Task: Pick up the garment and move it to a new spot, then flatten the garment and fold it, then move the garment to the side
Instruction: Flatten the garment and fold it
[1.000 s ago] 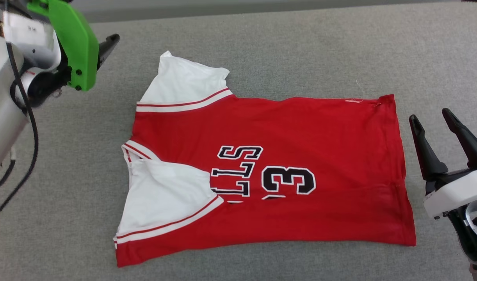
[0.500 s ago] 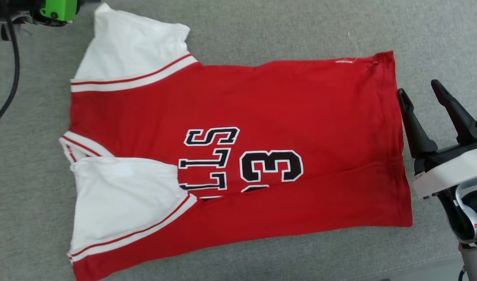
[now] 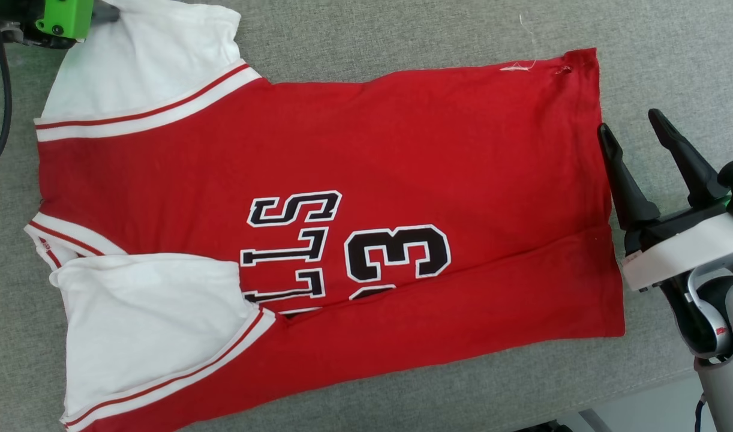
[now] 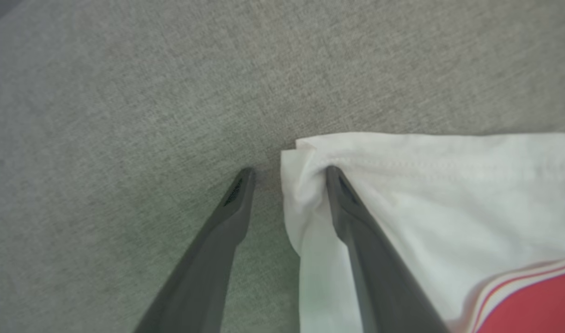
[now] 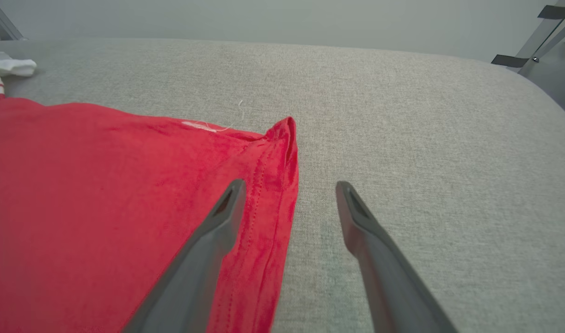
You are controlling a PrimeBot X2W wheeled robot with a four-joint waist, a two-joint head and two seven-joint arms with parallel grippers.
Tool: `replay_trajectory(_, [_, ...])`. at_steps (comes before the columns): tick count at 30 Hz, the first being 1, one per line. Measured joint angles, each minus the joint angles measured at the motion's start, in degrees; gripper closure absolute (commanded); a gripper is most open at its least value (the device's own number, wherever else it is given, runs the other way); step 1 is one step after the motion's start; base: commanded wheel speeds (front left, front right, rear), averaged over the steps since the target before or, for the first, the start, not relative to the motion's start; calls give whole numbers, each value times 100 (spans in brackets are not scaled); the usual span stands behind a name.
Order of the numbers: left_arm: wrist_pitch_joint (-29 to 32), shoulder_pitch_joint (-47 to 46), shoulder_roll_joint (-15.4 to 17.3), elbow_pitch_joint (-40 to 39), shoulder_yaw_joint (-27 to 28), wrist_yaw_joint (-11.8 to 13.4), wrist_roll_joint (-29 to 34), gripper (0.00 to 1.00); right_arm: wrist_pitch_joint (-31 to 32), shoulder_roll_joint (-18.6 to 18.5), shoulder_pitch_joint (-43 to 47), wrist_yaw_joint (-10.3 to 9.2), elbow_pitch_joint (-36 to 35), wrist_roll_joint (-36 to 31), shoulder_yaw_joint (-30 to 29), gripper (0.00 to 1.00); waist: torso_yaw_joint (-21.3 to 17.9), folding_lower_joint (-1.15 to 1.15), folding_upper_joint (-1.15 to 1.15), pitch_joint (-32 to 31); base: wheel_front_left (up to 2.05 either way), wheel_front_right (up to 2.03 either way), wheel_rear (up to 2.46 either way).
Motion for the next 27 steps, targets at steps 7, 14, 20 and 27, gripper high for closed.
replay_trajectory(7, [-394,97,-98,2,-130,-103,55,100,42,-256,-259,0,1,-5,-133,0,81,0,0,-151,0,0,0])
replay_trajectory(14, [-966,467,-188,-127,-258,-202,96,100,766,-1049,-817,0,-24,111,-46,0,327,0,0,-550,0,0,0])
replay_trajectory(20, [-1372,606,-172,-723,-404,-245,114,100,2335,-1985,-1476,0,209,822,733,0,628,0,0,-859,0,0,0])
replay_trajectory(27, [-1673,681,-88,-1422,-547,-245,127,100,4380,-2522,-2276,0,709,1970,1653,0,978,0,0,-1023,0,0,0])
